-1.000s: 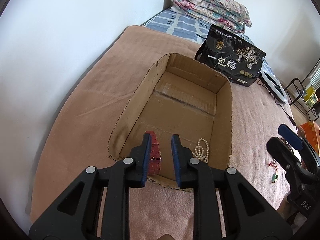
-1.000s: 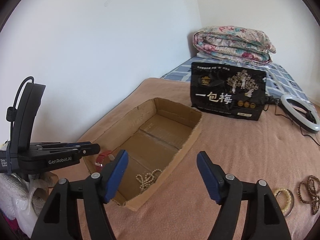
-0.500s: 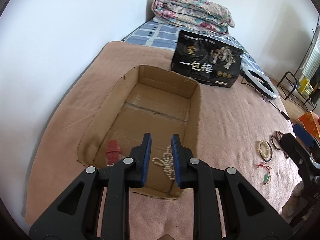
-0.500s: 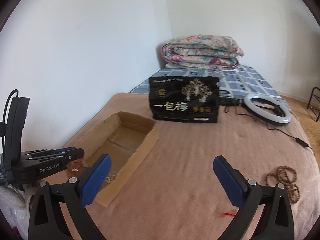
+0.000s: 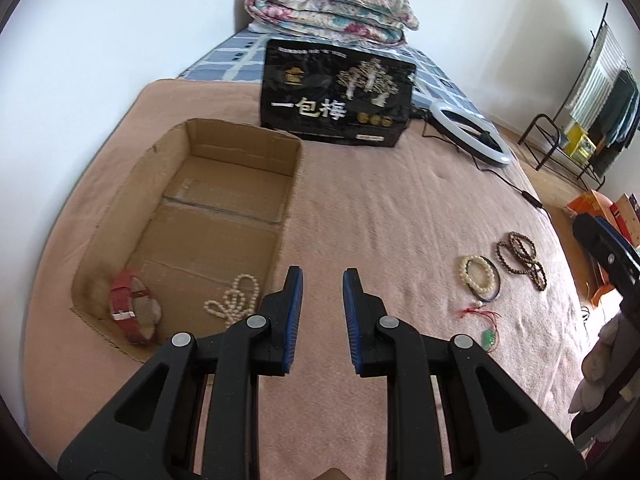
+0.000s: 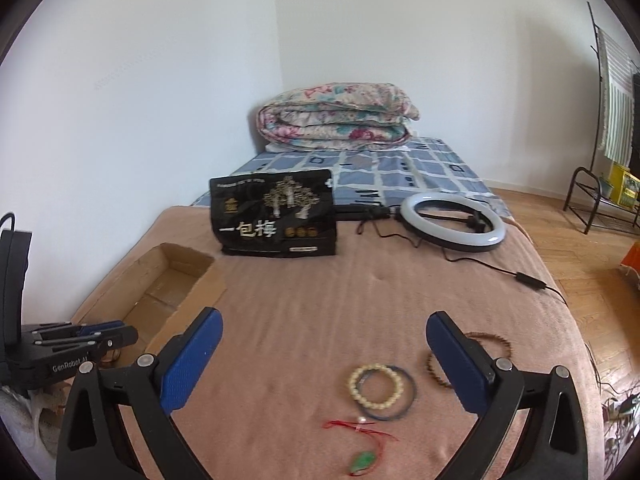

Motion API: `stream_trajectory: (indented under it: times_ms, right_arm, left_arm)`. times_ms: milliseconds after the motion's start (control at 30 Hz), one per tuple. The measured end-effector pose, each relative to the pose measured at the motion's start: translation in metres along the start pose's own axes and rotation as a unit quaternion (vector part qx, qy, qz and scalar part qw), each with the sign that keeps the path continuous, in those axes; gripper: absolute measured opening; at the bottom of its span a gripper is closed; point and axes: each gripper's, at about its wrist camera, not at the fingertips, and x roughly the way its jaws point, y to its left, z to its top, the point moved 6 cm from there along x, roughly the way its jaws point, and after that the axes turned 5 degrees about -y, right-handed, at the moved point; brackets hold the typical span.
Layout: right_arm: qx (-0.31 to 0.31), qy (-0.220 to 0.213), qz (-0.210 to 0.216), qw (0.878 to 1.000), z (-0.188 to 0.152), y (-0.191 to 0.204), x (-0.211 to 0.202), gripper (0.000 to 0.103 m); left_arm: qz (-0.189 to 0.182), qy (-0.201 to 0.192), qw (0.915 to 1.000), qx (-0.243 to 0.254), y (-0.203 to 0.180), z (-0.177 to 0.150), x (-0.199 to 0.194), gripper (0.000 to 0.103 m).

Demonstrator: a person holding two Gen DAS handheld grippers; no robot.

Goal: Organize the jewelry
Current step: 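Withdraw both grippers from the box toward the remaining jewelry, then grasp the pale bead bracelet with the left gripper while the right gripper grasps the wooden bead necklace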

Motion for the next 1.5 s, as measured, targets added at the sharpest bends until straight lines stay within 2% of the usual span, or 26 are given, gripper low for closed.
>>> stream_trajectory:
  times_ms: [433,900,1167,1500]
  right_arm:
    - [0.045,0.012,-0.034,0.998,0.003,-0.079,-0.010,0.103]
    - [0.110,0.047,-0.065,0.991,-0.015,-0.160,-0.001,0.103]
    - [0.103,0.097,-0.071,0.987,-0.037,-0.179,0.029,0.103]
    - [0.084,0.149,-0.079,0.982,-0.065,-0.195,0.065,0.102]
  left_arm:
    - [-0.053,0.030,0.9974,0.038,-0.059,-0.017,0.017,0.019]
    - [-0.088,0.056,0.9938,0.039,-0.106,-0.020,0.049,0.019]
    - [-0.100,0.076,0.9917,0.026,-0.122,-0.020,0.073,0.019]
    - [-0.128,0.111,0.9854,-0.019,-0.140,-0.019,0.113,0.019]
